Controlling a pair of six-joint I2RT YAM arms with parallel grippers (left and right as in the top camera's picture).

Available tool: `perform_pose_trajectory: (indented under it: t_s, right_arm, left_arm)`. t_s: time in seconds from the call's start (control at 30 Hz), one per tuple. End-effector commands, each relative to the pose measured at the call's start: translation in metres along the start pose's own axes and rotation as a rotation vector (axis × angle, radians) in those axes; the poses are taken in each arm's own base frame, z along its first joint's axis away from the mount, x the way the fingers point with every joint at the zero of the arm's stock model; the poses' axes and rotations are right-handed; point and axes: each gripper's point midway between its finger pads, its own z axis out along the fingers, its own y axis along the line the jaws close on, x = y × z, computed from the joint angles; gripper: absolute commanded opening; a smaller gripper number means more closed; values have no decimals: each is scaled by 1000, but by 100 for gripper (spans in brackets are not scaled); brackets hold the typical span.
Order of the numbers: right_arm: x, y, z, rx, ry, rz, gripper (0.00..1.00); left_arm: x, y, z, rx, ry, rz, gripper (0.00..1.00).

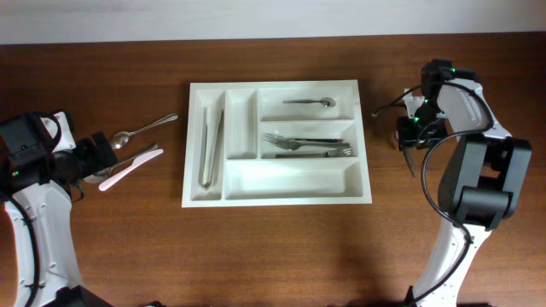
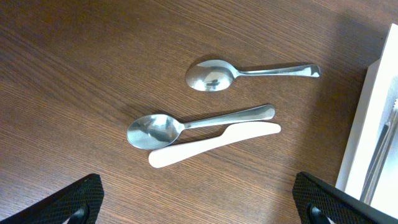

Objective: Pack container

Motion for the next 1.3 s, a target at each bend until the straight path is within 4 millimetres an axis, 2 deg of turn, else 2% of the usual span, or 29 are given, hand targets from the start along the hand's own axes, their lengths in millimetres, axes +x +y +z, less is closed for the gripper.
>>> perform_pose_trajectory:
  t_s: [0.0, 0.1, 0.37, 0.47, 0.7, 1.03, 1.2, 1.27]
  right_arm:
    - [5, -1, 13, 4, 39, 31, 43]
    - [7, 2, 19, 0, 58, 28, 42]
    - [-1, 2, 20, 8, 29, 23, 35]
    - [-4, 2, 20, 10, 15, 23, 27]
    - [-14, 0, 20, 18, -24, 22, 25]
    - [-15, 1, 20, 15, -27, 22, 4]
    - [-13, -1, 17, 17, -17, 86, 4]
    - [-15, -1, 9, 17, -25, 110, 4]
  left_arm:
    - [-6, -2, -2, 15, -14, -11, 99]
    - [-6, -2, -2, 15, -14, -11, 99]
    - [-6, -2, -2, 15, -14, -11, 99]
    - [-6, -2, -2, 15, -14, -11, 99]
    - [-6, -2, -2, 15, -14, -11, 99]
    - [-6, -2, -2, 15, -14, -11, 99]
    - [-6, -2, -2, 15, -14, -11, 99]
    - [-6, -2, -2, 15, -14, -11, 99]
